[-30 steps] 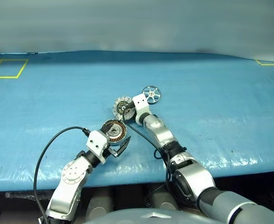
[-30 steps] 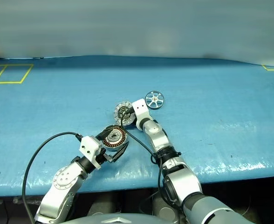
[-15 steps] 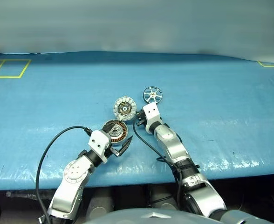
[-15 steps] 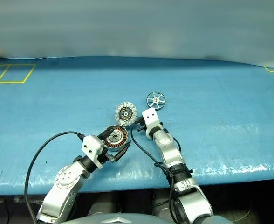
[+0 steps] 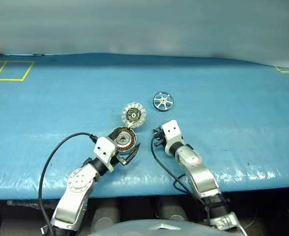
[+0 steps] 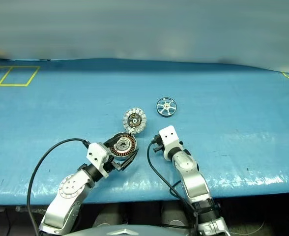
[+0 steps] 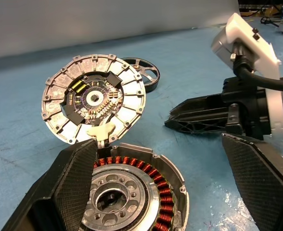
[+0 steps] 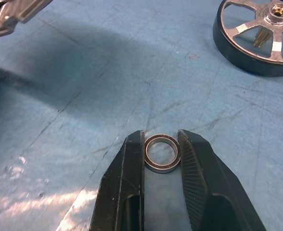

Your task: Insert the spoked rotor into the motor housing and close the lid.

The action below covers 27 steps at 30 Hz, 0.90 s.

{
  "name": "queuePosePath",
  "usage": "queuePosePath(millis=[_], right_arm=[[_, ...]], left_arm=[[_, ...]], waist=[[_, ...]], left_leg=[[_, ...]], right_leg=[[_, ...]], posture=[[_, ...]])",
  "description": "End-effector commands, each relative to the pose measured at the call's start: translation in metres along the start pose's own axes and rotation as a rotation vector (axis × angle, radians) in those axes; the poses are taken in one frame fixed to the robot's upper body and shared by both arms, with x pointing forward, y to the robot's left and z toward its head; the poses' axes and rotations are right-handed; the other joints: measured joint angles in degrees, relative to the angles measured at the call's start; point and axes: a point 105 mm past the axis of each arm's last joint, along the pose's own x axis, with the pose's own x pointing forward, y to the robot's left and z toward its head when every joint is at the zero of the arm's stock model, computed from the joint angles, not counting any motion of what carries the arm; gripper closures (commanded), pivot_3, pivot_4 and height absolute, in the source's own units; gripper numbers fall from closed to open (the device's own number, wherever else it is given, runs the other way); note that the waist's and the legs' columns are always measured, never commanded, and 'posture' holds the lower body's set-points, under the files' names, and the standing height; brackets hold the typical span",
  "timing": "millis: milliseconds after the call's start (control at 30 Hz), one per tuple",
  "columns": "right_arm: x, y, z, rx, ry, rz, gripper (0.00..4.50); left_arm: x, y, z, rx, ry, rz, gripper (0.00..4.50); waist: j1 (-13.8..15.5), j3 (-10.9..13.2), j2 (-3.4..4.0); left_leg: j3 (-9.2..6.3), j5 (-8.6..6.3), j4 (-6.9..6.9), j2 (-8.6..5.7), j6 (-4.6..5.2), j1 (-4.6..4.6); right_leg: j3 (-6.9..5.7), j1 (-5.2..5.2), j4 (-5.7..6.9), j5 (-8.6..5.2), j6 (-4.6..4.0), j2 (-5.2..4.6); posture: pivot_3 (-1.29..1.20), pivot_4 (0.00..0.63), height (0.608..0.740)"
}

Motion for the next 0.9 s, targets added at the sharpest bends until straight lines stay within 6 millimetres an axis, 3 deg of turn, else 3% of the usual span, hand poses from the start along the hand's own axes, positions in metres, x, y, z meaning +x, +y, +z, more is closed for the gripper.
queuePosePath(millis=[33,200,467,667,733,900], right_arm=[[-0.018,0.009,-0.016,-0.039,0.094,0.064,3.83],[-0.036,0.017,0.001,-0.051,0.060,0.134,3.83],[-0.053,0.030,0.054,-0.049,-0.084,0.267,3.83],[-0.065,0.055,0.076,-0.128,-0.124,0.481,3.83],[-0.065,0.061,0.081,-0.135,-0.139,0.519,3.83],[-0.037,0.068,0.080,-0.161,-0.136,0.479,3.83]], left_arm=[[-0.001,0.005,0.008,0.000,-0.032,0.022,0.00],[-0.002,0.008,0.010,-0.008,-0.045,0.033,0.00],[-0.005,0.011,0.007,-0.017,-0.036,0.048,0.00],[-0.007,0.012,0.009,-0.012,-0.042,0.060,0.00],[-0.009,0.014,0.010,-0.022,-0.047,0.073,0.00],[-0.013,0.015,0.008,-0.001,-0.045,0.098,0.00]], waist=[[0.17,0.00,-0.01],[0.47,0.00,-0.03],[0.45,0.11,-0.01],[0.57,0.11,-0.02],[0.56,0.11,-0.02],[0.31,0.11,-0.03]], left_leg=[[0.02,-0.05,0.01,-0.01,0.03,-0.04],[0.15,-0.22,0.03,-0.10,0.14,-0.19],[0.18,-0.23,0.16,-0.06,0.14,-0.19],[0.17,-0.23,0.15,-0.08,0.15,-0.23],[0.17,-0.23,0.14,-0.07,0.15,-0.22],[0.18,-0.23,0.19,-0.06,0.15,-0.17]], right_leg=[[0.00,0.02,-0.02,-0.01,0.00,-0.02],[0.04,0.07,-0.02,-0.01,-0.09,0.20],[0.08,0.06,0.01,-0.17,0.21,0.26],[0.06,0.05,0.00,-0.14,0.18,0.25],[0.05,0.05,0.01,-0.14,0.18,0.28],[0.06,0.09,0.02,-0.15,0.21,0.31]], posture=[[0.00,0.150,0.740],[0.00,0.150,0.740],[0.00,0.150,0.740],[0.00,0.150,0.740],[0.00,0.150,0.740],[0.00,0.150,0.740]])
